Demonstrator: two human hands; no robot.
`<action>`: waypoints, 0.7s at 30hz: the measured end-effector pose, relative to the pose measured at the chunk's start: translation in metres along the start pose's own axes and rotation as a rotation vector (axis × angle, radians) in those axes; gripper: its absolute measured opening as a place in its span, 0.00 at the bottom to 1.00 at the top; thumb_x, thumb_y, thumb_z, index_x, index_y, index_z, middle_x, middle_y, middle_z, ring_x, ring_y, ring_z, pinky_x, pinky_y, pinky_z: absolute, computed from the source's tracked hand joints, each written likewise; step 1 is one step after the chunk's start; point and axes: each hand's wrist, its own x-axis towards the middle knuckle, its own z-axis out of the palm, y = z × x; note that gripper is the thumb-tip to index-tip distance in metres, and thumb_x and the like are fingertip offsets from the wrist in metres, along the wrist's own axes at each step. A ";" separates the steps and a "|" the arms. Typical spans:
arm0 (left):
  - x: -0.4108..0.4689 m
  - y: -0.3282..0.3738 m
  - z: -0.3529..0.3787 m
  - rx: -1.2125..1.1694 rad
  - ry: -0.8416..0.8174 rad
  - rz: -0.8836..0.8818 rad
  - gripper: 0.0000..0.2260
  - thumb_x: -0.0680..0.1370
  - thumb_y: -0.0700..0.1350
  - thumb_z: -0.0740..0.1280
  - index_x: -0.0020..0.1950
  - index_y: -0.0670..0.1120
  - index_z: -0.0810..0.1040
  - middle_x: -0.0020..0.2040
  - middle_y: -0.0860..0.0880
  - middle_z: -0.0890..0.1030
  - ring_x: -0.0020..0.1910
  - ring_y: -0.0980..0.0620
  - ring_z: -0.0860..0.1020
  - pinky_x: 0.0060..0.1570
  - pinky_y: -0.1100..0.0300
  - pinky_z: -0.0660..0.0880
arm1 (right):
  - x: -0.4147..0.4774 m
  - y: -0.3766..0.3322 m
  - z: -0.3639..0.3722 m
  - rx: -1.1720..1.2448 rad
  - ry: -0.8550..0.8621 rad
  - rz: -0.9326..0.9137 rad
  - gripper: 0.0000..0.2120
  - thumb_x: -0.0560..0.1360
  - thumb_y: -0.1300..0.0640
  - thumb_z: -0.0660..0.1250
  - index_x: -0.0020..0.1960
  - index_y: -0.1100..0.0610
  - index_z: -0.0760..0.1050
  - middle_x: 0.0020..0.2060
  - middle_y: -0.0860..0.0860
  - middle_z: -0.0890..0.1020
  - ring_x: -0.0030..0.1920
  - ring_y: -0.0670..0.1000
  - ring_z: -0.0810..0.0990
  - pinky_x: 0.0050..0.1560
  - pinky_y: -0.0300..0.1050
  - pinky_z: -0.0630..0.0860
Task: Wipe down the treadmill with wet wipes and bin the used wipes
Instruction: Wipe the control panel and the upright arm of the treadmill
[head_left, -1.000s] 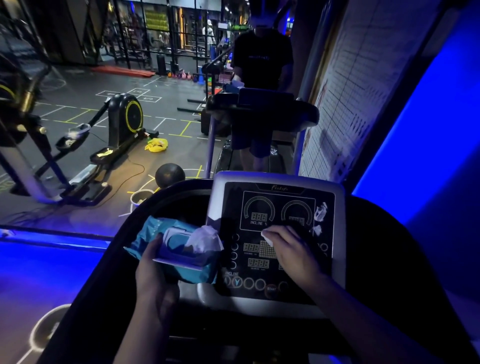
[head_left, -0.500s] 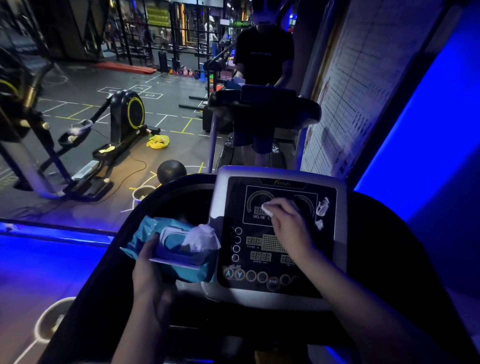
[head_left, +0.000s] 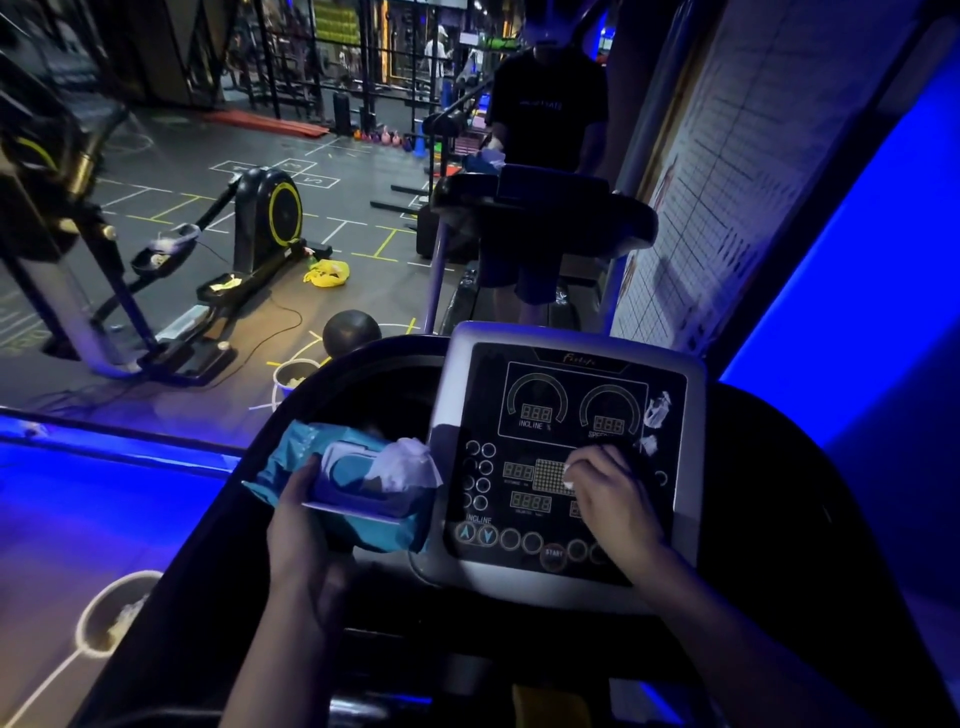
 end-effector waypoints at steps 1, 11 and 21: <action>-0.003 0.001 0.001 -0.006 -0.003 -0.001 0.30 0.68 0.62 0.79 0.66 0.49 0.84 0.64 0.45 0.85 0.66 0.40 0.82 0.69 0.37 0.75 | 0.001 0.000 0.000 0.029 0.023 0.065 0.12 0.65 0.75 0.74 0.41 0.61 0.81 0.46 0.50 0.80 0.46 0.54 0.77 0.43 0.49 0.78; -0.036 0.008 0.024 -0.024 -0.058 0.009 0.17 0.73 0.57 0.71 0.56 0.48 0.83 0.50 0.49 0.87 0.56 0.45 0.83 0.67 0.43 0.76 | 0.004 -0.040 0.020 0.182 0.111 0.348 0.18 0.73 0.69 0.71 0.61 0.59 0.82 0.58 0.51 0.78 0.55 0.52 0.75 0.54 0.46 0.79; -0.045 0.011 0.019 -0.029 -0.011 -0.028 0.11 0.82 0.54 0.65 0.54 0.48 0.81 0.46 0.51 0.87 0.51 0.47 0.82 0.61 0.46 0.77 | -0.030 -0.040 0.019 0.267 0.166 0.478 0.07 0.70 0.67 0.77 0.45 0.57 0.84 0.47 0.49 0.81 0.45 0.53 0.81 0.46 0.46 0.80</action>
